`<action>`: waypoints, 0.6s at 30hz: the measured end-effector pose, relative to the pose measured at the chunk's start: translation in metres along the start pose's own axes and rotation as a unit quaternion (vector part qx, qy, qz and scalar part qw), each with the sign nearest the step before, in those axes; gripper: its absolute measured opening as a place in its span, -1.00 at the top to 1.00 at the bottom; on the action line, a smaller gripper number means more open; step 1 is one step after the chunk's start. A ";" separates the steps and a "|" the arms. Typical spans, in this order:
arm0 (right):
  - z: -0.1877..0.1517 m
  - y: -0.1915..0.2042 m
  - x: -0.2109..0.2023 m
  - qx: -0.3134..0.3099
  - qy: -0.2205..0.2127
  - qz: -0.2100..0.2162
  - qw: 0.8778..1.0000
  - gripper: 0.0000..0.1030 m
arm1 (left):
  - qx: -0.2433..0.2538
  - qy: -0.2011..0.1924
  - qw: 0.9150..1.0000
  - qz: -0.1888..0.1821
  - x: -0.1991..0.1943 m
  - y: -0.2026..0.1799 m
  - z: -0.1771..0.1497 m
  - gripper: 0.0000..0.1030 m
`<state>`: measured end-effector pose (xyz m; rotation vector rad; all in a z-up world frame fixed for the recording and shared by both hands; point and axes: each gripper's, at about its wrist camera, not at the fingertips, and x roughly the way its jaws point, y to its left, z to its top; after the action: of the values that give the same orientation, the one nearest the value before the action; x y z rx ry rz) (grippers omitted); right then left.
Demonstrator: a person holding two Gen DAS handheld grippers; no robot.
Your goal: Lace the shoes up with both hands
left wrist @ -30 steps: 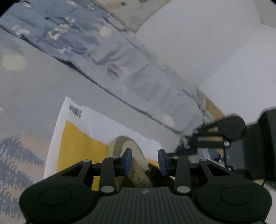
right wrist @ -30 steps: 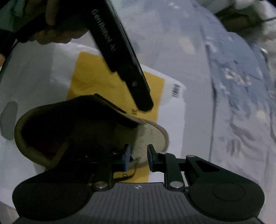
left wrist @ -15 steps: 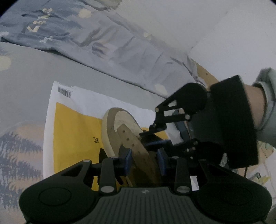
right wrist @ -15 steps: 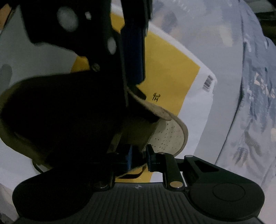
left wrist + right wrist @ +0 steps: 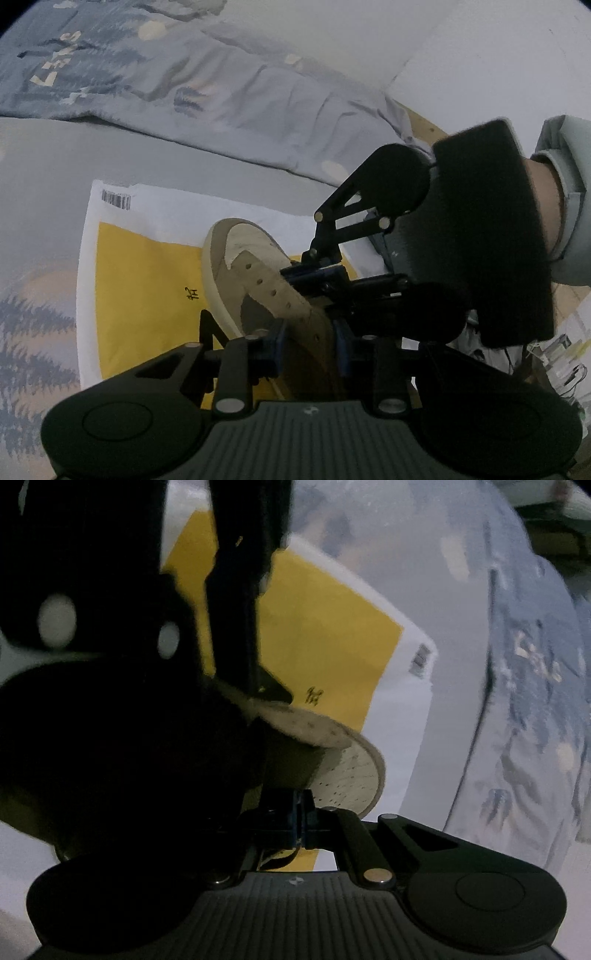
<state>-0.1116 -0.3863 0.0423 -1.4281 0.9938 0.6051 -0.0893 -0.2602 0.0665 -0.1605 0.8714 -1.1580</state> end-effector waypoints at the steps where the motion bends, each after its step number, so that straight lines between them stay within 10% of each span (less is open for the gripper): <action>1: 0.000 0.000 -0.002 0.013 -0.007 -0.004 1.000 1.00 | 0.002 0.000 1.000 0.001 0.001 0.000 0.000 0.53; 11: 0.007 -0.027 -0.049 0.157 -0.116 -0.031 0.980 1.00 | 0.008 -0.003 1.000 0.008 0.005 -0.003 0.000 0.54; 18: -0.009 -0.036 -0.042 0.142 -0.066 -0.024 0.987 0.75 | 0.011 -0.001 1.000 0.012 0.003 -0.003 0.000 0.53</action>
<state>-0.1038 -0.3892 0.0977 -1.1427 0.8996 0.4938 -0.0915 -0.2638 0.0666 -0.1331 0.8570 -1.1442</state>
